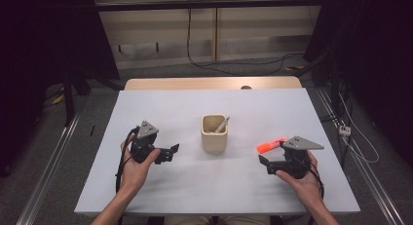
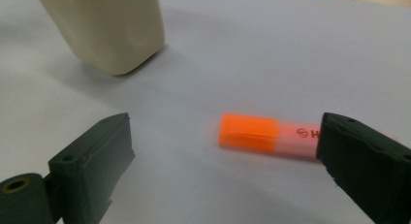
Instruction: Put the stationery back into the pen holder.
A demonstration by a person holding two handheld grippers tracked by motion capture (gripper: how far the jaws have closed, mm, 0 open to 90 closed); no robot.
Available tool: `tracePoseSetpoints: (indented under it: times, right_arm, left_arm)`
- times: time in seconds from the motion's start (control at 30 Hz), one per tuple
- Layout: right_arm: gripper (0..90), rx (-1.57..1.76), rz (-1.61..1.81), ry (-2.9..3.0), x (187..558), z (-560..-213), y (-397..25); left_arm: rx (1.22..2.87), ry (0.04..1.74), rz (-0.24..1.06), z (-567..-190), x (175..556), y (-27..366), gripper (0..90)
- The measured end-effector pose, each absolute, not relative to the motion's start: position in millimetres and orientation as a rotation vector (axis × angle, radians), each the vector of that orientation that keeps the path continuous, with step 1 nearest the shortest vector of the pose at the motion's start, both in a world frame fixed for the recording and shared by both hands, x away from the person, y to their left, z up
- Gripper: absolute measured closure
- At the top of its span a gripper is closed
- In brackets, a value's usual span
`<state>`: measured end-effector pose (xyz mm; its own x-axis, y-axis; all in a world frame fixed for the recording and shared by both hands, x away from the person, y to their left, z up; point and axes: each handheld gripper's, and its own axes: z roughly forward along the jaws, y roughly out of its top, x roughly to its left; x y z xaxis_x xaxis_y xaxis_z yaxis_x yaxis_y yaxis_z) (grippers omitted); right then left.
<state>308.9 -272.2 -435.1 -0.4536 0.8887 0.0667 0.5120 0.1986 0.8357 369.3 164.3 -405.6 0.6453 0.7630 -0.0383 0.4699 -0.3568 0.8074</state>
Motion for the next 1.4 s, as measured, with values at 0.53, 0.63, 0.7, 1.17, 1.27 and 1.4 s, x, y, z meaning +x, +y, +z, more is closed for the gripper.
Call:
tracePoseSetpoints:
  times: [0.53, 0.63, 0.7, 1.17, 1.27, 1.4]
  right_arm:
    - [33.8, 1.392, 1.122, 1.946, 344, -414, -309]
    - [37.5, 1.423, 1.13, 1.92, 348, -415, -316]
    - [43.3, 1.428, 1.116, 1.931, 350, -416, -317]
    - [90.0, 1.524, 1.102, 1.963, 382, -421, -329]
    - [90.0, 1.569, 1.087, 1.991, 391, -431, -330]
    - [90.0, 1.597, 1.059, 2.018, 400, -442, -332]
  left_arm:
    - [1.978, 0.921, 0.488, -420, 315, 180, 8.5]
    - [1.971, 0.935, 0.47, -421, 307, 185, 7.6]
    - [1.953, 0.955, 0.454, -425, 303, 188, 7.7]
    - [1.893, 1.006, 0.413, -430, 301, 199, 8.5]
    - [1.897, 1.014, 0.403, -431, 303, 200, 8.6]
    - [1.884, 1.025, 0.387, -433, 304, 201, 8.6]
